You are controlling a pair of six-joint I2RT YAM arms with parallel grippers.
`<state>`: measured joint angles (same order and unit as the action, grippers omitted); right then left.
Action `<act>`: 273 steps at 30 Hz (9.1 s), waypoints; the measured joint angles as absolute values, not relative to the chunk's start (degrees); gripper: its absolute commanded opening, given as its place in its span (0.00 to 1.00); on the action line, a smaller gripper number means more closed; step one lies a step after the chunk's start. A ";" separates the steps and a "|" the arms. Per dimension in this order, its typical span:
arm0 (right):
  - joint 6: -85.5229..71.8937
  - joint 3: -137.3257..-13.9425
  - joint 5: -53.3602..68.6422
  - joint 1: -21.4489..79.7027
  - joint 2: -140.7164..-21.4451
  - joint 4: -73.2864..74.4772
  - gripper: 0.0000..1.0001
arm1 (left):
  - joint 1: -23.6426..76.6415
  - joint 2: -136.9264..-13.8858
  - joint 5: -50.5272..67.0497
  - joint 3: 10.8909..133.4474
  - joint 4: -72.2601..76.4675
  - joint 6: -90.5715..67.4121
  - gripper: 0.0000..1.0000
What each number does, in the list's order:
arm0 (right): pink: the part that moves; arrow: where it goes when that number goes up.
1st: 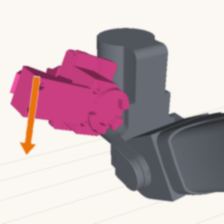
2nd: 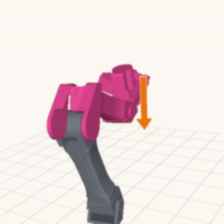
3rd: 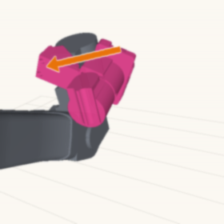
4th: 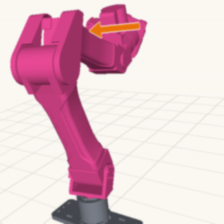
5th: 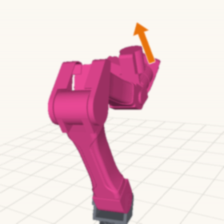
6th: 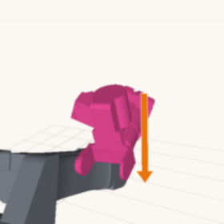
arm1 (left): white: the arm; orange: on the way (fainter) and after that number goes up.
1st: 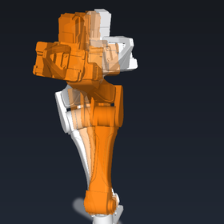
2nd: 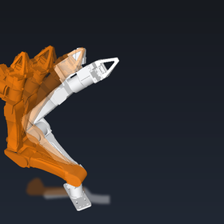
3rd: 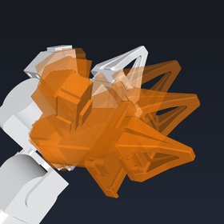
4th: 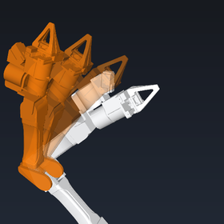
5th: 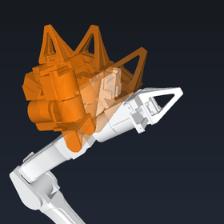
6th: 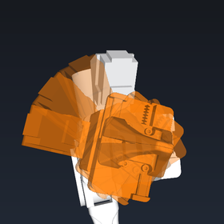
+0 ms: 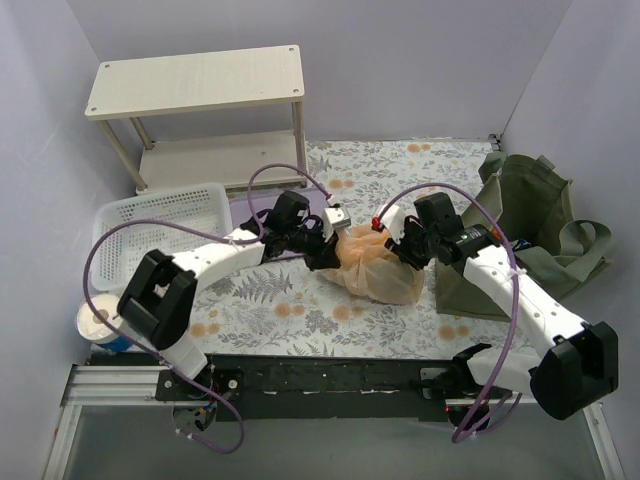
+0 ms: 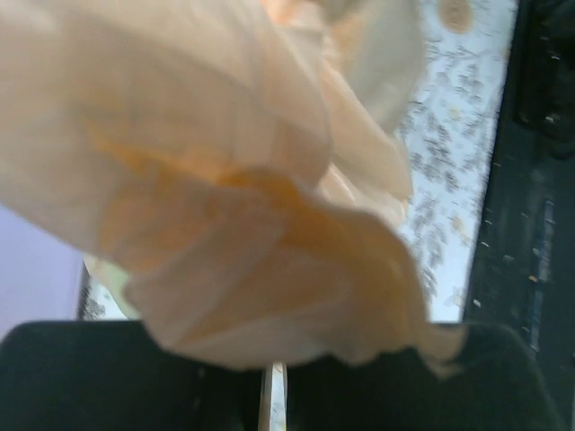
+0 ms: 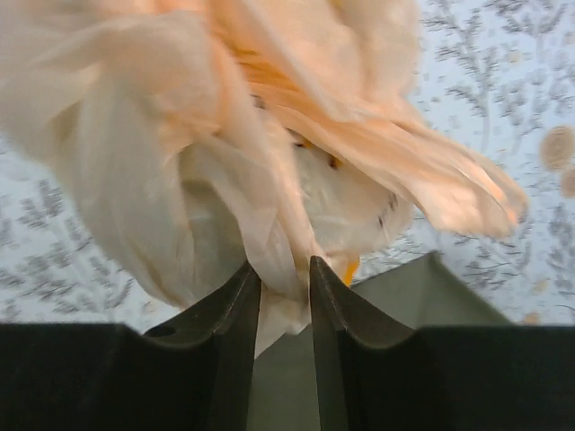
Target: Untie the knot of the grocery bags and take out the mixed food
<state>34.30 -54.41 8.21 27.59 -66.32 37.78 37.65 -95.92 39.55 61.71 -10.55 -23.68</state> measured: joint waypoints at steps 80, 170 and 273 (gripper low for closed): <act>28.38 -56.51 26.04 30.85 -70.98 26.15 0.20 | 24.97 -96.14 42.15 75.81 -40.51 -30.63 0.44; 22.94 -55.09 40.34 -7.94 -51.72 36.34 0.71 | 37.47 -81.56 33.76 63.05 -21.32 -23.62 0.87; 34.98 -104.18 33.26 -2.26 -47.70 54.26 0.73 | 44.73 -83.90 33.69 99.13 -32.51 -28.77 0.98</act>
